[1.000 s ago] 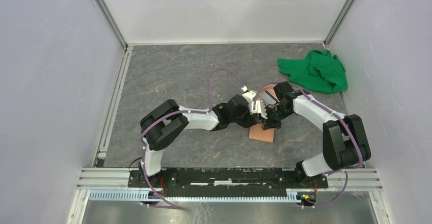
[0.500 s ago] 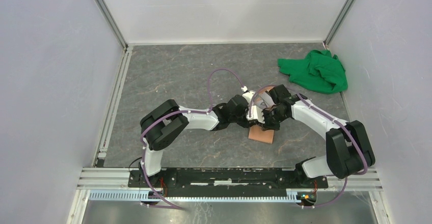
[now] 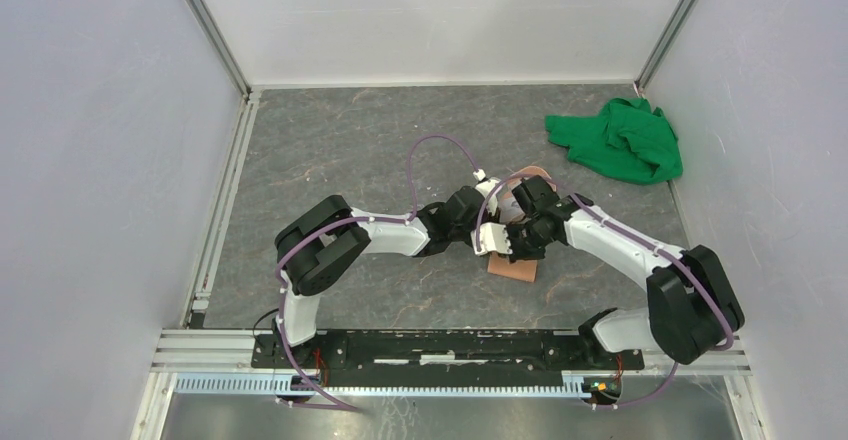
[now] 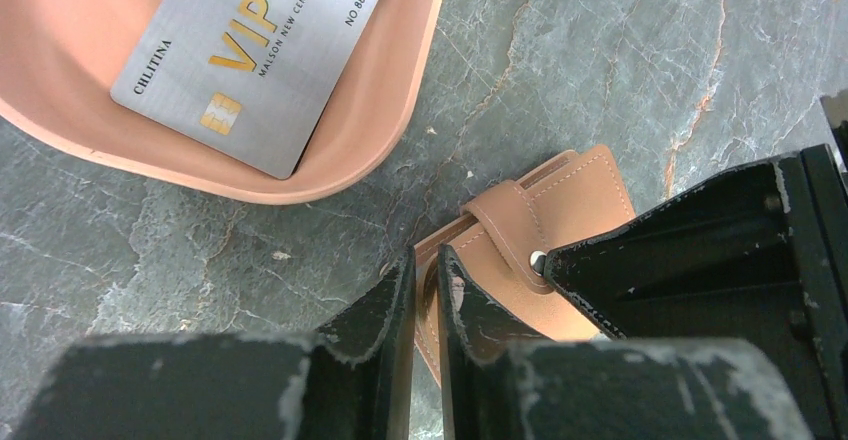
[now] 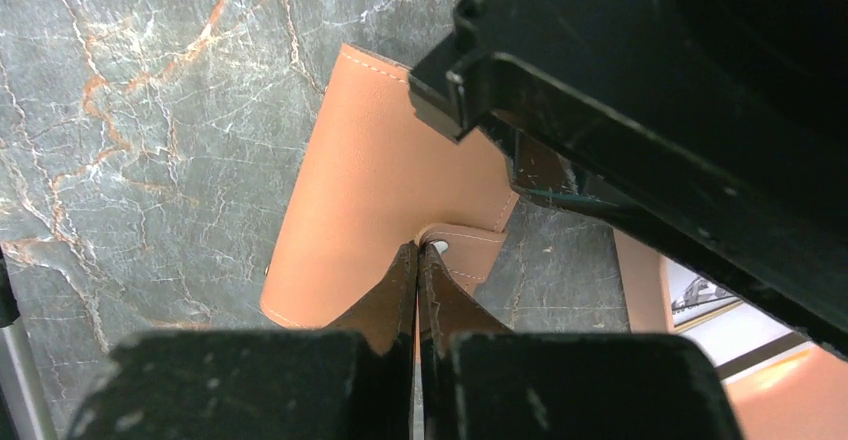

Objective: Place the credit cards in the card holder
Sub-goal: Close the card holder at the center of the board.

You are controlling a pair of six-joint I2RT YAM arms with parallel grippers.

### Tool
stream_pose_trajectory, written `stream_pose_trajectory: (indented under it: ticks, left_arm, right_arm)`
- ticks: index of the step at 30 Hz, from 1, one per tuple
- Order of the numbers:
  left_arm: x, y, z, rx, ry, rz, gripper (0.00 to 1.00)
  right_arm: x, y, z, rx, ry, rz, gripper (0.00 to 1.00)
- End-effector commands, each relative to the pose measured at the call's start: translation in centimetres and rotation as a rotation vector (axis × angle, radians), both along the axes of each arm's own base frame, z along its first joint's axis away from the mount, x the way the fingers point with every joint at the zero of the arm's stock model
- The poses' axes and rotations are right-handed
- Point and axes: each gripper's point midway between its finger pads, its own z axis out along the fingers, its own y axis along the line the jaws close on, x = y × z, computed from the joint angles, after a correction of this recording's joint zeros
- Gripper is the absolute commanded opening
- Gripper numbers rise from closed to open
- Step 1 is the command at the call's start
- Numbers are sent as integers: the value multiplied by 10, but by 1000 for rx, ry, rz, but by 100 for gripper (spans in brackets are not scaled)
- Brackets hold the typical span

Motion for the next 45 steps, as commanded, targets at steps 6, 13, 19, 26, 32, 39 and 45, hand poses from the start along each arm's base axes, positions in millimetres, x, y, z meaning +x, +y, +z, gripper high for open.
stream_pose_trajectory:
  ticks: [6, 13, 19, 26, 32, 39, 45]
  left_arm:
    - [-2, 4, -13, 37, 28, 9, 18]
    - [-5, 3, -13, 23, 36, 0, 18]
    - [-6, 3, -12, 12, 40, -1, 19]
    - [-7, 3, -2, -9, 38, 3, 26]
    - [-5, 6, 16, -37, 17, 24, 35]
    - [3, 17, 72, -124, -85, 67, 46]
    - [-3, 49, 124, -173, -222, 85, 50]
  right_arm:
    - [-43, -7, -27, -126, 127, 81, 0]
    - [-60, -22, -42, -265, 194, 151, 0]
    - [-75, -28, -52, -331, 225, 192, 0]
    - [-41, 2, -19, -188, 98, 73, 36]
    - [-6, 22, 40, -6, -5, -25, 52]
    - [6, 1, 78, 219, -37, -168, 53]
    - [17, -40, 50, 164, -80, -373, 36]
